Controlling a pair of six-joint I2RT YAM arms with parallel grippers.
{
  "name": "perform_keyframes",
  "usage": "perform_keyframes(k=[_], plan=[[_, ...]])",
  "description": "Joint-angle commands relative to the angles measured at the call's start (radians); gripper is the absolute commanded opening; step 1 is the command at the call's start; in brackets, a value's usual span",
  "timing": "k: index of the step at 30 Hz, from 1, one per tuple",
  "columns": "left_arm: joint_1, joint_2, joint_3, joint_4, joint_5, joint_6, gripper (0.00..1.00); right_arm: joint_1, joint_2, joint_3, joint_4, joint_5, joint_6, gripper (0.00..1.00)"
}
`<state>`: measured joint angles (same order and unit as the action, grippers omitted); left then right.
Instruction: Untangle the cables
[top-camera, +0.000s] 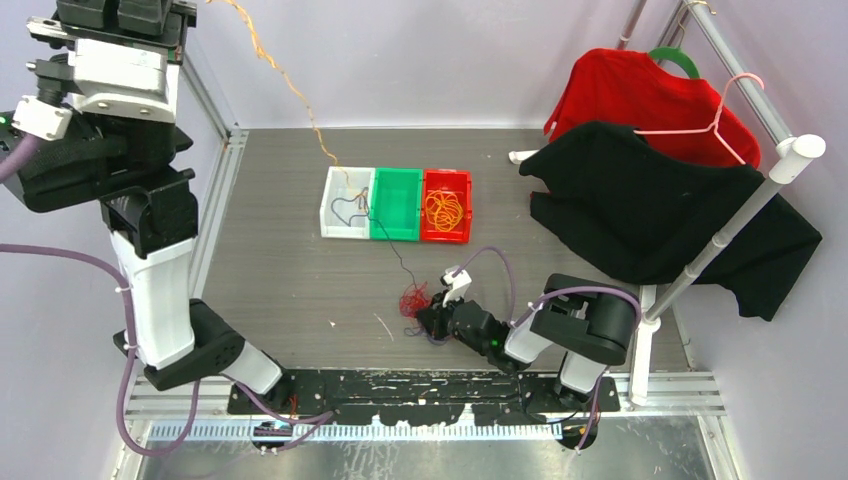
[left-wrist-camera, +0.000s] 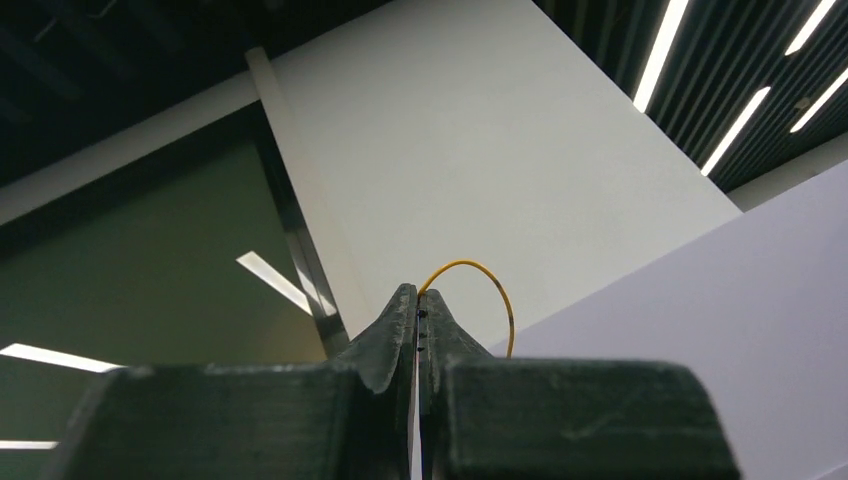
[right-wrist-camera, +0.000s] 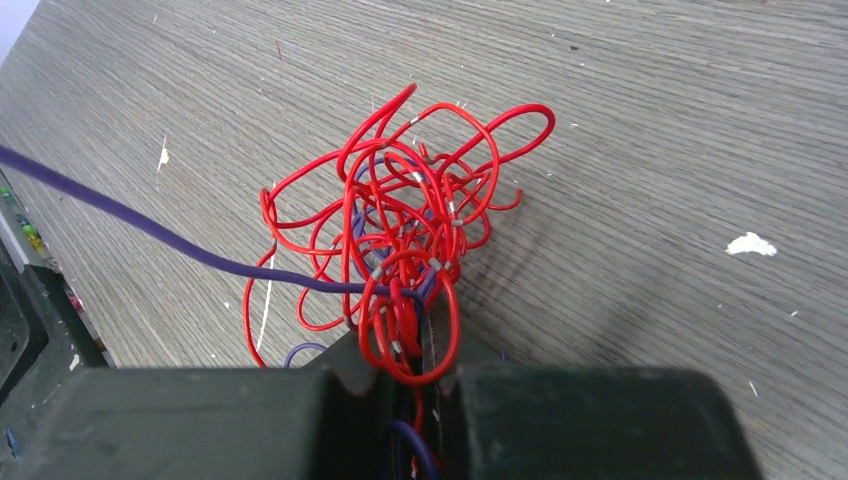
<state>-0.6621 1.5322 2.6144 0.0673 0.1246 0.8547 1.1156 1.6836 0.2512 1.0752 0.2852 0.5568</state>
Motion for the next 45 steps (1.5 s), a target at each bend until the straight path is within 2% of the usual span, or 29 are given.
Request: perform_keyframes(k=[1,4,6,7,8,10,13,17,19,24,32,39,43,45], plan=[[-0.003,0.019,0.045,0.182,-0.015,0.146,0.0,0.012,0.029,-0.015,-0.042,0.04,0.01,0.01],[-0.004,0.086,0.16,0.208,-0.039,0.186,0.0,0.012,0.043,-0.014,-0.063,0.071,0.021,0.01],[-0.003,0.078,0.161,0.164,-0.075,0.143,0.0,0.014,0.048,-0.02,-0.056,0.09,0.03,0.04],[-0.004,0.038,0.096,0.104,-0.079,0.093,0.0,0.015,0.032,-0.026,-0.046,0.104,0.033,0.19],[-0.003,-0.018,-0.007,0.058,-0.069,0.046,0.0,0.015,0.002,-0.028,-0.043,0.115,0.031,0.38],[-0.004,-0.173,-0.263,0.002,-0.004,-0.025,0.0,0.015,-0.102,-0.005,-0.097,0.112,-0.002,0.5],[-0.003,-0.314,-0.57,-0.013,0.06,-0.09,0.0,0.016,-0.295,0.111,-0.354,0.075,-0.094,0.63],[-0.004,-0.376,-0.734,-0.074,0.023,-0.141,0.0,0.016,-0.477,0.246,-0.552,-0.012,-0.214,0.89],[-0.003,-0.404,-0.788,-0.089,0.051,-0.144,0.0,0.015,-0.534,0.303,-0.628,-0.045,-0.264,0.96],[-0.004,-0.43,-0.809,-0.139,0.11,-0.181,0.0,0.016,-0.592,0.411,-0.739,-0.124,-0.352,0.99],[-0.003,-0.435,-0.79,-0.193,0.164,-0.205,0.0,-0.019,-0.582,0.506,-0.803,-0.126,-0.478,0.99],[-0.003,-0.434,-0.771,-0.202,0.175,-0.213,0.0,-0.063,-0.474,0.538,-0.694,-0.257,-0.481,0.98],[-0.004,-0.434,-0.755,-0.209,0.177,-0.212,0.0,-0.064,-0.376,0.57,-0.629,-0.235,-0.497,0.95],[-0.003,-0.434,-0.751,-0.213,0.175,-0.212,0.0,-0.067,-0.334,0.571,-0.569,-0.191,-0.502,0.88]])
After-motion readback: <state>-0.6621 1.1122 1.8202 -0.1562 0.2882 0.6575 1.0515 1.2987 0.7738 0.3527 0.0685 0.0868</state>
